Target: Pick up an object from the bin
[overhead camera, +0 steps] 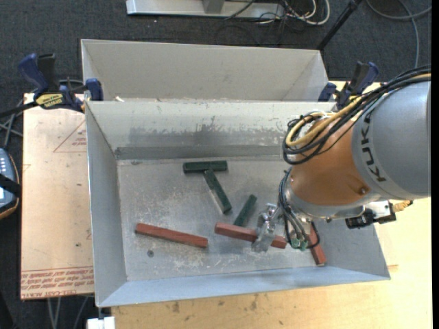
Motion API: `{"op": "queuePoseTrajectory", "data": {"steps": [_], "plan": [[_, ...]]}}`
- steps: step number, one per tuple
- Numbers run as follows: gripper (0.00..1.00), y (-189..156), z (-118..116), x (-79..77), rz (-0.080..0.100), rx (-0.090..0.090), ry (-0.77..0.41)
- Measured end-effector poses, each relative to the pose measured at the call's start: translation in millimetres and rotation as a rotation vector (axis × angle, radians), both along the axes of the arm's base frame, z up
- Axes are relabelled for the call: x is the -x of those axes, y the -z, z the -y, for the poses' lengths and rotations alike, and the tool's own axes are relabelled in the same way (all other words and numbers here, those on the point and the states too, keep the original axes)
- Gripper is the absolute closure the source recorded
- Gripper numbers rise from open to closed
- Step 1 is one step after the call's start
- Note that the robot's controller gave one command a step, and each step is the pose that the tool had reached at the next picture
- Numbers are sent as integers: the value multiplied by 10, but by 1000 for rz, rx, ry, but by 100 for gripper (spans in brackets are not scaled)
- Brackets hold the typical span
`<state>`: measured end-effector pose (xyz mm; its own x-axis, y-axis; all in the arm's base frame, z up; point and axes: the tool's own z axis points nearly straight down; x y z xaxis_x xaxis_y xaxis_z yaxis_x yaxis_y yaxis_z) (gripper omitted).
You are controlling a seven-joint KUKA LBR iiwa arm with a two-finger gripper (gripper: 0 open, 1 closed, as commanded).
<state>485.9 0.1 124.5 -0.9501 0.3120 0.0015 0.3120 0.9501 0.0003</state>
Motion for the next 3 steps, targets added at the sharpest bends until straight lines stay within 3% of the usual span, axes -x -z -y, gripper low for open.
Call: {"op": "queuePoseTrajectory", "data": {"steps": [3], "plan": [[100,-291,-3,-4,1,0,-1]]}}
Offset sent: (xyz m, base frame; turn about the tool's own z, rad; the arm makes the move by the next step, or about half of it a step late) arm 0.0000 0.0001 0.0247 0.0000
